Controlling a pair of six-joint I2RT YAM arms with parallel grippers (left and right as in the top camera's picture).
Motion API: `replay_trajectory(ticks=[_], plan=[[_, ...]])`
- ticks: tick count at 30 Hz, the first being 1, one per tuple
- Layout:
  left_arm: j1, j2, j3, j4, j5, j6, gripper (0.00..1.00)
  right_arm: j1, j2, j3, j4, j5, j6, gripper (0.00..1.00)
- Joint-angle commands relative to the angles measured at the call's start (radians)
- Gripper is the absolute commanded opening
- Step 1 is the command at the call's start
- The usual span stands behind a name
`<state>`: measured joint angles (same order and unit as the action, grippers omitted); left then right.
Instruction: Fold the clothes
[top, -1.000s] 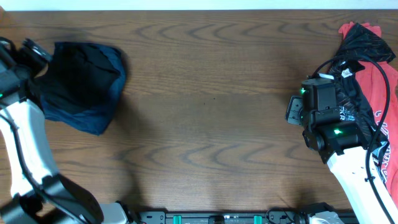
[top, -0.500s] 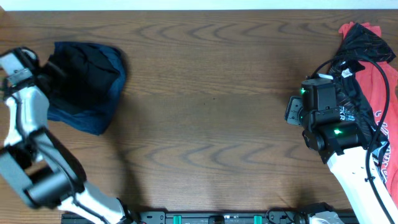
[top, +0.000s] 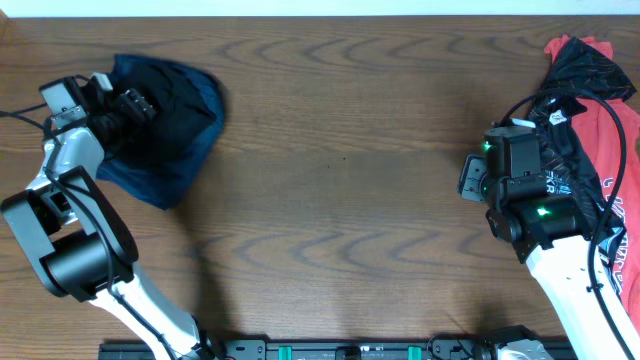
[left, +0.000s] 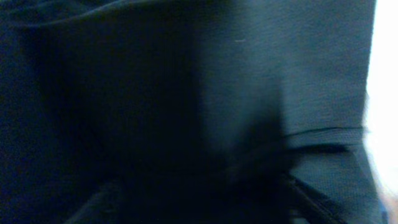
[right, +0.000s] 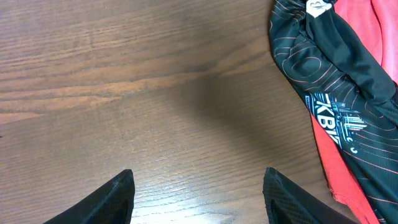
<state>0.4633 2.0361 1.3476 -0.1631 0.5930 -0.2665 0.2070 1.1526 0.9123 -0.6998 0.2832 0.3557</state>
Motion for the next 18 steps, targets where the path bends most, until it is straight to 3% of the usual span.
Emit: replay_trajectory(ticks=[1,9,18], plan=[[-0.01,-0.064,-0.027,-0.002,0.08,-0.011,0.84,-0.006,-0.002,0.009,-0.004,0.0,0.006,0.65],[-0.076,-0.335,-0.027,-0.038,0.079,0.007,0.94,-0.006,-0.002,0.009,-0.004,-0.001,0.006,0.65],[-0.2,-0.251,-0.042,-0.158,-0.075,0.006,0.94,-0.006,-0.002,0.009,-0.005,-0.003,0.006,0.66]])
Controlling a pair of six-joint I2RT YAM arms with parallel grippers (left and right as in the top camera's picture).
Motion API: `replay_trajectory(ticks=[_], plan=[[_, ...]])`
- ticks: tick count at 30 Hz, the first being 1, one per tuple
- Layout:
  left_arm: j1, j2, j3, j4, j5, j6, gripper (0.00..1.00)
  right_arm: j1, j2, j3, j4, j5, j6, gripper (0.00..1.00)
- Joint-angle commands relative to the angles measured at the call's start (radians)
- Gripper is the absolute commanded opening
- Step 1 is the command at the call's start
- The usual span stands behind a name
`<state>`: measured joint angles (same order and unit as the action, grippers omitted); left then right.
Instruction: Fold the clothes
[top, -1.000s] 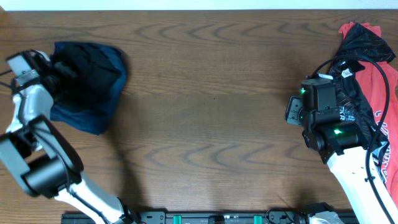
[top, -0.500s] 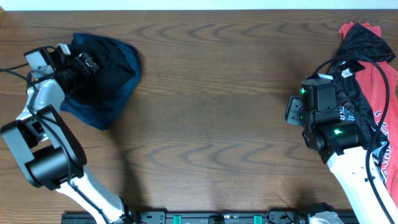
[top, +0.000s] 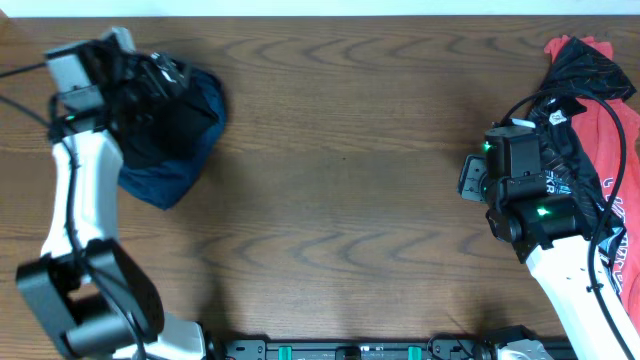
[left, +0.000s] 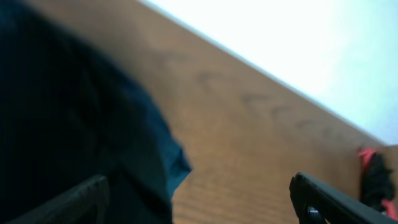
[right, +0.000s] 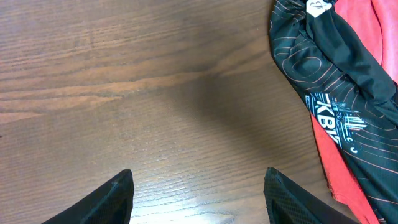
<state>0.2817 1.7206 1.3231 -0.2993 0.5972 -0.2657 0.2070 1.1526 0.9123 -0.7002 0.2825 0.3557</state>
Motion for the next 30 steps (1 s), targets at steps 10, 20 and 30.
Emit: replay_trajectory(ticks=[10,20,30], plan=[[-0.085,0.314,-0.042,-0.056,0.085,0.017,0.94,-0.006,-0.002,0.009,-0.003,-0.002,0.006,0.66],[-0.076,0.211,-0.042,-0.059,0.162,0.116,0.99,-0.006,-0.002,0.009,-0.011,-0.002,0.006,0.67],[-0.09,-0.198,-0.038,-0.15,0.158,0.116,0.98,-0.006,-0.002,0.009,-0.007,-0.002,0.006,0.77]])
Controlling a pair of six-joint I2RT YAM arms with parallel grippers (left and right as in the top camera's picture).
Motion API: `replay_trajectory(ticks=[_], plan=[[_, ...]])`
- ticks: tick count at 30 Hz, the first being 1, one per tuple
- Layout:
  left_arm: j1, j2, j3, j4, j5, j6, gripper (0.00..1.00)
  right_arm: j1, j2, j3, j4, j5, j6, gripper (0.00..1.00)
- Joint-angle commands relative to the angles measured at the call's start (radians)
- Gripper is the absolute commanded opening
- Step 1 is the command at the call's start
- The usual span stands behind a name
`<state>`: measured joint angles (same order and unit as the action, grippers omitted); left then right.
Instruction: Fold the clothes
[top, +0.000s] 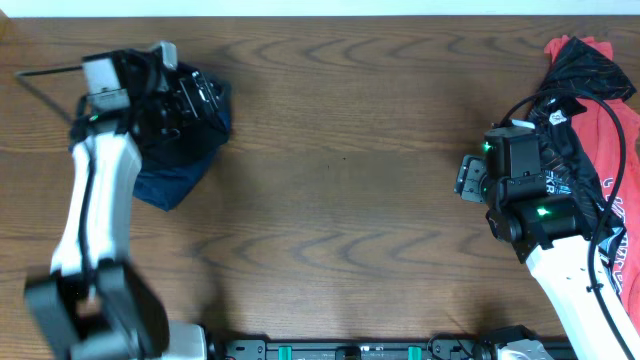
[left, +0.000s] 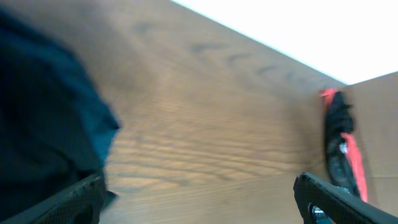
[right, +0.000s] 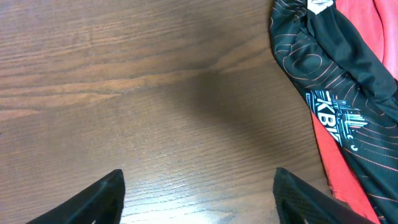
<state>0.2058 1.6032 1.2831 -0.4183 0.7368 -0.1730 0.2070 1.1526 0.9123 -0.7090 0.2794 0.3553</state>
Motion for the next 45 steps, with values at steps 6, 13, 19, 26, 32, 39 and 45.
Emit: replay_trajectory(ticks=[6,13,19,26,32,39,45], plan=[[-0.133,-0.212,0.002,-0.221,-0.14,0.099,0.98,-0.006,-0.002,0.009,0.005,-0.074,-0.013,0.99],[-0.365,-0.236,0.002,-0.493,-0.65,0.172,0.98,-0.014,-0.001,0.016,0.065,-0.141,-0.1,0.99],[-0.408,-0.298,0.002,-0.677,-0.734,0.084,0.98,-0.043,-0.037,0.101,-0.088,-0.145,-0.072,0.94],[-0.408,-0.559,-0.003,-0.732,-0.769,0.081,0.98,-0.043,-0.281,0.108,-0.146,-0.1,0.028,0.99],[-0.408,-0.873,-0.074,-0.651,-0.798,0.061,0.98,-0.041,-0.518,0.105,-0.205,-0.076,0.027,0.99],[-0.408,-1.05,-0.188,-0.55,-0.801,0.063,0.98,-0.041,-0.598,0.105,-0.294,-0.018,-0.016,0.99],[-0.408,-1.049,-0.188,-0.575,-0.801,0.063,0.98,-0.041,-0.597,0.105,-0.379,-0.033,-0.016,0.99]])
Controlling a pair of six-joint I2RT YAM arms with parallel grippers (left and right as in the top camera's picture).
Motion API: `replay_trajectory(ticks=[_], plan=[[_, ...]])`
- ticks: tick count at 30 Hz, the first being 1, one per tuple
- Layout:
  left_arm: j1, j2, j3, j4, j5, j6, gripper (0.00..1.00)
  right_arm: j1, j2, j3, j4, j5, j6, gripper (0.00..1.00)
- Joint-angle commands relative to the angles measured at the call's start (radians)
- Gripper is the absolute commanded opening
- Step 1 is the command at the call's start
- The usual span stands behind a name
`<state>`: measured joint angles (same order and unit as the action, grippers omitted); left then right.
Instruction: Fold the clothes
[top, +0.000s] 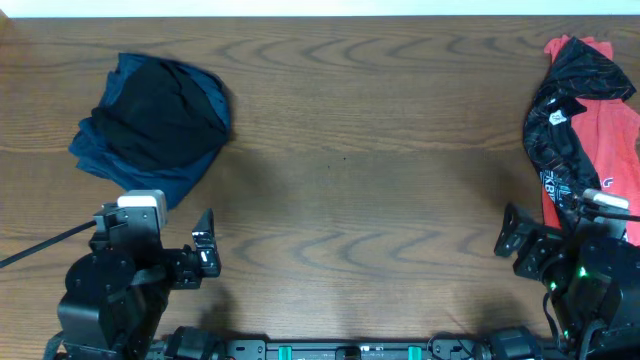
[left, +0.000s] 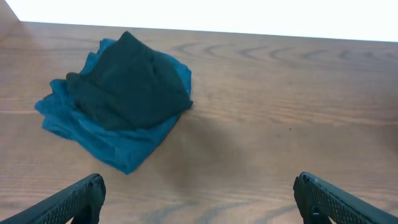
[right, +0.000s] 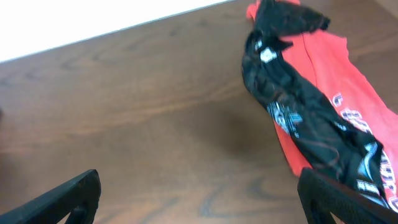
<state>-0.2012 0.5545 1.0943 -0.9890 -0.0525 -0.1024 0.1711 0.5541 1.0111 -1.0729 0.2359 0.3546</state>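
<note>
A dark folded garment on blue cloth, the folded pile (top: 150, 115), lies at the table's far left; the left wrist view shows this pile (left: 121, 102) too. A black and red heap of unfolded clothes (top: 580, 120) lies at the far right, and the same heap (right: 311, 130) fills the right of the right wrist view. My left gripper (top: 207, 258) is pulled back at the near left edge, open and empty, well short of the pile. My right gripper (top: 512, 243) is at the near right edge, open and empty, just short of the heap.
The wooden table (top: 350, 170) stretches between the two piles. A black rail (top: 350, 350) runs along the near edge. A cable (top: 40, 250) trails from the left arm off the left side.
My left gripper was up at the folded pile at the far left; it is now back at the near edge, away from it. My right arm has also pulled back to the near edge.
At first my left gripper was pressed onto the dark pile, with cloth filling its view. Then it stood above the pile, shifted toward the pile's right edge. My right arm held still beside the red heap. Now both arms are withdrawn, and the pile lies alone.
</note>
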Motion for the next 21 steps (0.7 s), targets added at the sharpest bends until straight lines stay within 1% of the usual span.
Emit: replay_trajectory(ticks=[1,8,21], plan=[[-0.001,-0.001,0.001,-0.005,-0.012,-0.007,0.98,-0.005,0.002,0.006,-0.027,0.011,-0.015,0.99],[-0.001,-0.001,0.001,-0.005,-0.012,-0.007,0.98,-0.005,0.002,0.006,-0.095,0.011,-0.015,0.99],[-0.001,-0.001,0.001,-0.004,-0.012,-0.007,0.98,-0.013,-0.009,0.005,-0.101,0.011,-0.015,0.99]])
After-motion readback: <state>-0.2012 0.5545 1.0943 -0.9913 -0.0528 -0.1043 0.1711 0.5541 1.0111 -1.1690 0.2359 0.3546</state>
